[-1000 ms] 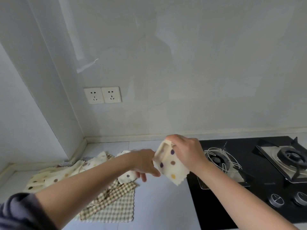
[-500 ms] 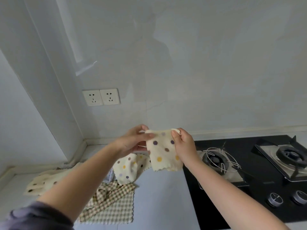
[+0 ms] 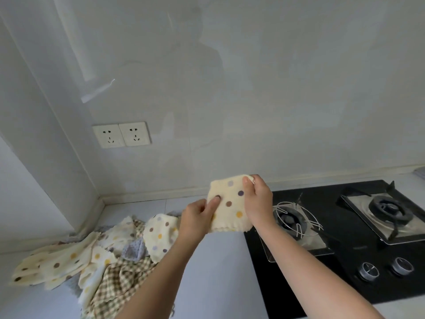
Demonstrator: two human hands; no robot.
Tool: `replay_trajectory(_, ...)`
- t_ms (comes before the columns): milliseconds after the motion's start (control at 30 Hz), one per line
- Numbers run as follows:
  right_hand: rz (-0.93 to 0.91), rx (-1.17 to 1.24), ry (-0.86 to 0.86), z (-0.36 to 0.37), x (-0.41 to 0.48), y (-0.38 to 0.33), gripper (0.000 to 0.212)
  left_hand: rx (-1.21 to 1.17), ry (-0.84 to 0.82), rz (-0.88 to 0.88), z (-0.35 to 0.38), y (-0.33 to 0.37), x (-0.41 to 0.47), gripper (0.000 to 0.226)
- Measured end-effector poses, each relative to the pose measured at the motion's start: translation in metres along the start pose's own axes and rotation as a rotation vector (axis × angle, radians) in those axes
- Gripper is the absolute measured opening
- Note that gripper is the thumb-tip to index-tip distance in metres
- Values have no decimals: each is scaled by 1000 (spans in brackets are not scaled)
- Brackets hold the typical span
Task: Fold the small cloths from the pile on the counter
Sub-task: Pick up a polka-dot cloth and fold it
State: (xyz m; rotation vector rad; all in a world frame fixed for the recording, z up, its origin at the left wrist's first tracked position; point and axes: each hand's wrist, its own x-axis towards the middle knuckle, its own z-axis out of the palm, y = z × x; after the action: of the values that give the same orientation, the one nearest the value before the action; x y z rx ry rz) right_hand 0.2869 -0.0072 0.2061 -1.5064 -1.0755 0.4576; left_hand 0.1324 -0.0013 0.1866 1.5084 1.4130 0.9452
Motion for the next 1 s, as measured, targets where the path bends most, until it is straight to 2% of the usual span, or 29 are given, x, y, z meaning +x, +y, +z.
replay_trajectory(100, 8, 23, -118, -6, 6, 7, 22, -283, -182, -165, -1, 7, 8, 54)
replay_trajectory(200, 19, 34, -171, -19, 7, 12, 28, -372, -21, -180, 17, 20, 17, 32)
replay_trajectory(267, 32, 30, -159, -33, 12, 20, 33, -342, 79, -141, 35, 32, 15, 24)
replay_trajectory(400, 194, 103, -211, -74, 29, 34, 29, -441, 34, -224, 71, 51, 11, 26)
replay_trajectory(467, 331, 181, -280, -99, 41, 38, 24, -398, -2, -194, 93, 62, 8, 24)
replay_trajectory(533, 423, 225, -361, -126, 52, 49, 24, -357, 44, -138, 120, 72, 2, 27)
replay_trajectory(567, 448, 242, -403, -142, 57, 54, 26, -373, 77, -141, 134, 79, -2, 29)
replay_trajectory(633, 485, 253, -461, -173, 62, 65, 30, -419, 42, -206, 162, 96, -12, 38)
replay_trajectory(733, 491, 218, -449, -227, 68, 79, 26, -359, -61, -202, 209, 109, -28, 31)
replay_trajectory(800, 493, 207, -429, -264, 76, 90, 25, -300, 9, -161, 245, 115, -39, 26)
replay_trajectory(900, 532, 251, -464, -318, 85, 111, 22, -232, 108, -114, 300, 129, -54, 39)
replay_trajectory(1000, 553, 224, -463, -369, 90, 131, 18, -205, 90, -92, 349, 149, -65, 41)
